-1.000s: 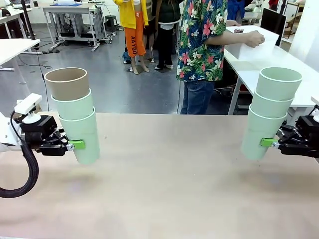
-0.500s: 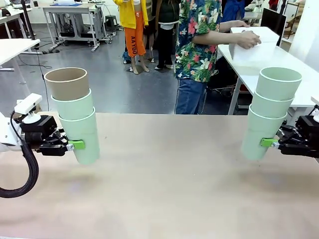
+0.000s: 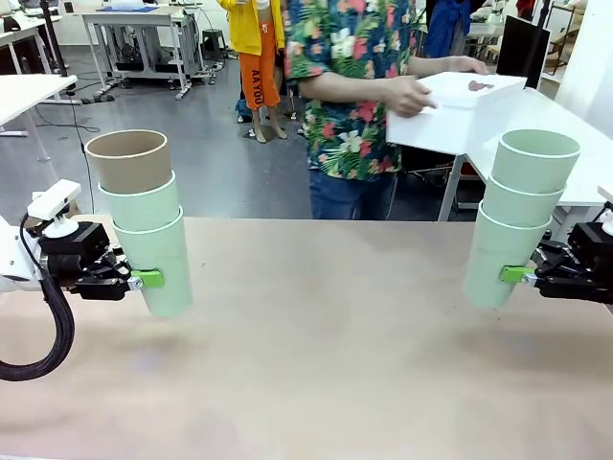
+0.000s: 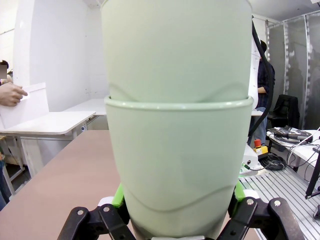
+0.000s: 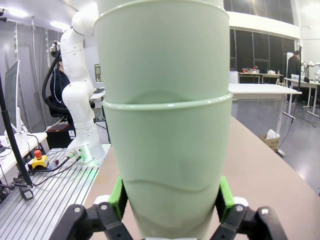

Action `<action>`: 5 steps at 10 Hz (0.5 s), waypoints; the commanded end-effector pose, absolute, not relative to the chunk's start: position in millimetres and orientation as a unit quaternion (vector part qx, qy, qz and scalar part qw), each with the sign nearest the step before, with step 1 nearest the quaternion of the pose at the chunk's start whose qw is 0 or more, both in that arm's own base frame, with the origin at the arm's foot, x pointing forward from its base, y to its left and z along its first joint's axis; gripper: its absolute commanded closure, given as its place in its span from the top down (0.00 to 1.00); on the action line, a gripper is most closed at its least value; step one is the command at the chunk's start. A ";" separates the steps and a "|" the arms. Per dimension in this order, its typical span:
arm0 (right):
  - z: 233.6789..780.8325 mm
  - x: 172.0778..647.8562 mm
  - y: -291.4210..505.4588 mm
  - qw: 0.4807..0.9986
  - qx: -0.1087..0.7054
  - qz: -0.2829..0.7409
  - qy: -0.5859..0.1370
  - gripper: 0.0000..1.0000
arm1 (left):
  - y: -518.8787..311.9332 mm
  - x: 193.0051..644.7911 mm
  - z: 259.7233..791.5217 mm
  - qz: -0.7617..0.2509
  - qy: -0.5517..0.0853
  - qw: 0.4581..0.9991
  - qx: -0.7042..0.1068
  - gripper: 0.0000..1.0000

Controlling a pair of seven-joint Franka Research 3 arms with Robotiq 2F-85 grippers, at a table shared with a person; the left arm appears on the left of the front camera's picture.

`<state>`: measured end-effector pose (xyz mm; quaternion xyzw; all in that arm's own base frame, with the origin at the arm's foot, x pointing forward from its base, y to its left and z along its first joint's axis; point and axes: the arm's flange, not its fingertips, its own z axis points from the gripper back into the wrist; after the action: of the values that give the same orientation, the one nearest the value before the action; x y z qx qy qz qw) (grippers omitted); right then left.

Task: Stack the cups and store them in the basket.
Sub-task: Place the stack of Reusable plastic cups into the Pantry Basket.

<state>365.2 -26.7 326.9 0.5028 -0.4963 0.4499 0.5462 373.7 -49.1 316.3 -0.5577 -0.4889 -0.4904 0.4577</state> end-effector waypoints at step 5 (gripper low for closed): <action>331.1 367.1 -25.6 0.544 0.500 0.448 -0.503 0.86 | -49.9 372.8 320.2 -0.492 -0.492 0.453 -0.558 0.87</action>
<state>365.2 -26.7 326.9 0.5029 -0.4963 0.4499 0.5462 373.7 -49.1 316.3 -0.5577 -0.4889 -0.4904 0.4577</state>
